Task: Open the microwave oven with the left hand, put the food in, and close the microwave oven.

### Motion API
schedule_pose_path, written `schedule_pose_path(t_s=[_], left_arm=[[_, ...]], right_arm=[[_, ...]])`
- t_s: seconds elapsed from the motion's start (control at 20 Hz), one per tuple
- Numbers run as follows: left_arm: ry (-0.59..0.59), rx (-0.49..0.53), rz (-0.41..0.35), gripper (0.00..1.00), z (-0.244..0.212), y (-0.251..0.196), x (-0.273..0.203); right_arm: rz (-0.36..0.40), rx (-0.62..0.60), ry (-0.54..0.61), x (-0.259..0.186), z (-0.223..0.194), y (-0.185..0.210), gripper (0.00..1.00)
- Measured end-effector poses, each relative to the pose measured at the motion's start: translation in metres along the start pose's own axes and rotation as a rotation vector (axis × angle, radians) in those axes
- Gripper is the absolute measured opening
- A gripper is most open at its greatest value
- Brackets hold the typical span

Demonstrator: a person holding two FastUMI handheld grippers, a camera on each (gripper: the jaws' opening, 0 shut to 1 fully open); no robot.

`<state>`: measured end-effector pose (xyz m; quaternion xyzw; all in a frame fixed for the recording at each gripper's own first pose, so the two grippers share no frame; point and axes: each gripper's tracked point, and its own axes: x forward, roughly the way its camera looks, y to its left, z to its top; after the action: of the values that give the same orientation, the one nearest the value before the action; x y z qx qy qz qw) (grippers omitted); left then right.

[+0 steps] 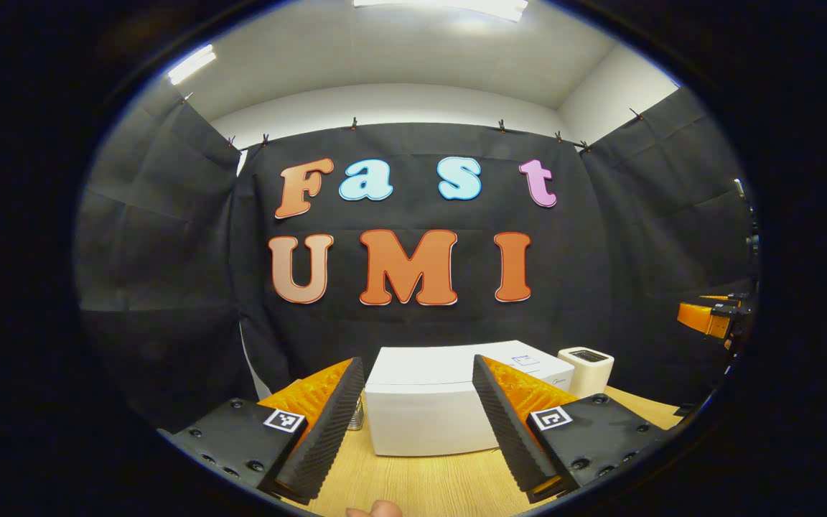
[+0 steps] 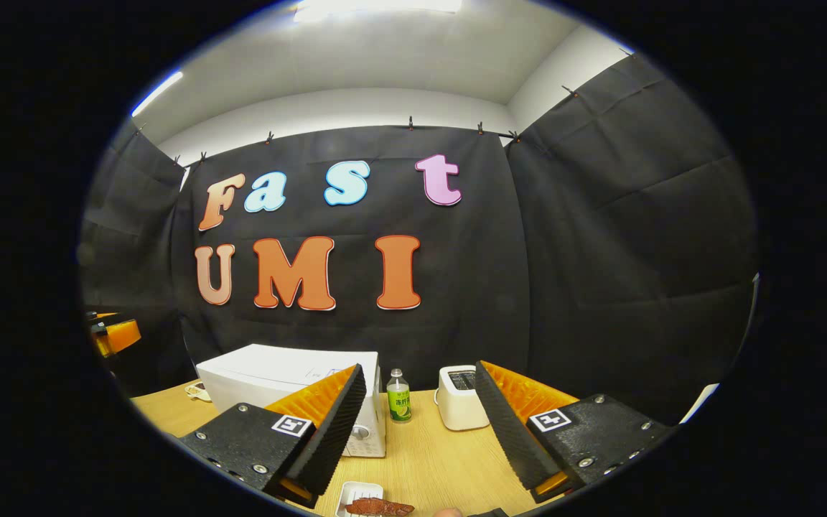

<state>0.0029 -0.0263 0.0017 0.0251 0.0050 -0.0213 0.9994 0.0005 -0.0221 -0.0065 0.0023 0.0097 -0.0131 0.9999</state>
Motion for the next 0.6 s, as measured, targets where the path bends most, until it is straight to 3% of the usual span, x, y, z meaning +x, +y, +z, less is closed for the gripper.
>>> schedule_pose_path(t_s=[0.35, 0.45, 0.6], left_arm=[[0.033, 0.014, -0.039, 0.94, -0.017, -0.027, 0.007], [0.038, 0.014, -0.047, 1.00, -0.023, -0.038, 0.009], [0.056, 0.004, -0.098, 0.94, -0.041, -0.072, 0.015]], right_arm=[[-0.003, 0.021, 0.014, 0.002, -0.007, -0.009, 0.95], [-0.009, 0.024, 0.021, 0.001, -0.011, -0.014, 0.95], [-0.002, 0.038, 0.027, -0.001, -0.015, -0.015, 0.94]])
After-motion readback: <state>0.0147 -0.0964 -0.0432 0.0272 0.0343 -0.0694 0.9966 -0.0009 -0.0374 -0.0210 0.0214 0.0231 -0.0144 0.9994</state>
